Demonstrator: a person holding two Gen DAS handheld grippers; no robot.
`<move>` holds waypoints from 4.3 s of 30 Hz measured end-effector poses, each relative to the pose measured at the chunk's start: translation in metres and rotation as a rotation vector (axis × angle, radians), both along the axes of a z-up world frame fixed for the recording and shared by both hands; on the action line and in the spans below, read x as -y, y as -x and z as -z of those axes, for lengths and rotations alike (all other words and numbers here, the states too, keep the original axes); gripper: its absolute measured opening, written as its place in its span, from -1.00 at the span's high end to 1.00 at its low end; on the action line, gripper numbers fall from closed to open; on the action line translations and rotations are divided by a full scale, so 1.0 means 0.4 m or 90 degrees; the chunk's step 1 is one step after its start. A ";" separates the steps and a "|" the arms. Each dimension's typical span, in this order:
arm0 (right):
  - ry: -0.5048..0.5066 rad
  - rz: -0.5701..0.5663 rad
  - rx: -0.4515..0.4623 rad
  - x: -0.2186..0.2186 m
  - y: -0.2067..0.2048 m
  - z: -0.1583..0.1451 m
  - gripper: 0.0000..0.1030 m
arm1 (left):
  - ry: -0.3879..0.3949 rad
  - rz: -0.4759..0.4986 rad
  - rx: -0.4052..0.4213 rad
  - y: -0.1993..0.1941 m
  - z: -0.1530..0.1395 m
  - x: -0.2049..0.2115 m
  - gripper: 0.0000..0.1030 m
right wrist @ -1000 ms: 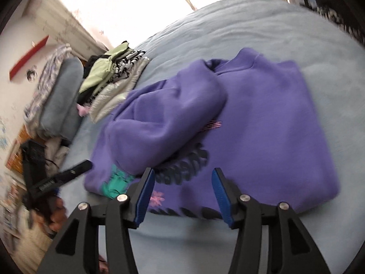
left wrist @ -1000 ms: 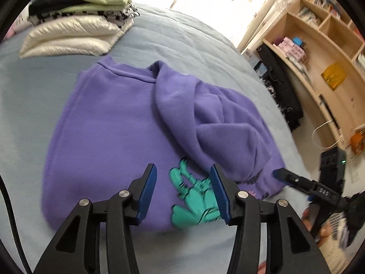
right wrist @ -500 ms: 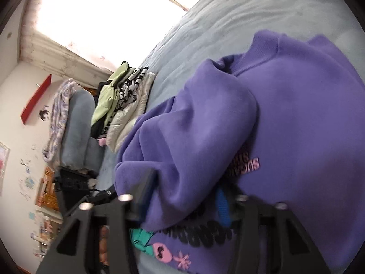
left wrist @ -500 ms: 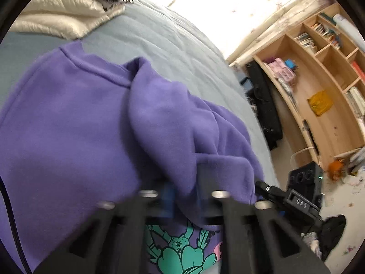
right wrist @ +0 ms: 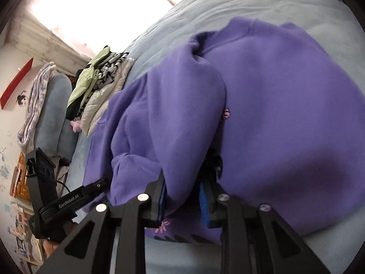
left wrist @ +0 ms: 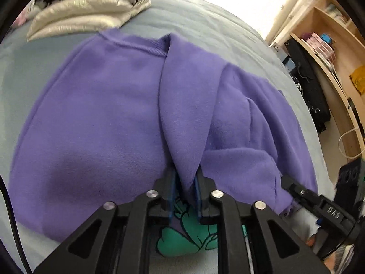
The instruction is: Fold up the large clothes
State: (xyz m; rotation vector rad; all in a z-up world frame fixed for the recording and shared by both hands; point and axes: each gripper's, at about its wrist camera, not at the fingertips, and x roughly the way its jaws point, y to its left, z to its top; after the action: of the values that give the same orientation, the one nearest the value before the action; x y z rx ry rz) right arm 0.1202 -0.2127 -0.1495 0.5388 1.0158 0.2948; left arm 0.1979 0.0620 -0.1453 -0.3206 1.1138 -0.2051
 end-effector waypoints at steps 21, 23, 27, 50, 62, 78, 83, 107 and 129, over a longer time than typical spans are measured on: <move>0.137 -0.066 0.161 -0.127 -0.162 -0.111 0.32 | -0.053 0.016 0.137 -0.141 -0.084 0.091 0.61; 0.160 -0.061 0.152 -0.129 -0.203 -0.084 0.33 | -0.084 0.006 0.126 -0.167 -0.053 0.097 0.68; 0.190 0.002 0.144 -0.054 -0.238 -0.045 0.72 | -0.091 -0.031 0.110 -0.191 0.000 0.046 0.74; 0.113 -0.041 0.167 -0.092 -0.048 -0.137 0.91 | -0.033 0.069 0.173 0.039 -0.119 0.121 0.69; 0.174 -0.098 0.122 -0.161 -0.019 0.000 0.91 | -0.064 0.091 0.119 0.056 -0.009 0.136 0.67; 0.189 -0.097 0.120 -0.165 0.005 -0.043 0.90 | -0.075 0.055 0.147 0.106 -0.081 0.139 0.16; 0.177 -0.078 0.139 -0.163 0.061 -0.101 0.90 | -0.062 0.047 0.182 0.171 -0.148 0.113 0.05; 0.194 -0.060 0.157 -0.178 0.273 -0.170 0.89 | 0.066 -0.062 0.105 0.373 -0.113 -0.090 -0.19; 0.215 -0.101 0.188 -0.251 0.103 -0.134 0.90 | 0.230 -0.218 0.070 0.143 0.108 -0.254 -0.19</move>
State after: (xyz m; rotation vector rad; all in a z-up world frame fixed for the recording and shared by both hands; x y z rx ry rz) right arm 0.0790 -0.1124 -0.0960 0.1028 0.7988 0.3239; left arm 0.1406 0.1636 -0.1887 -0.8057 0.8946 -0.1172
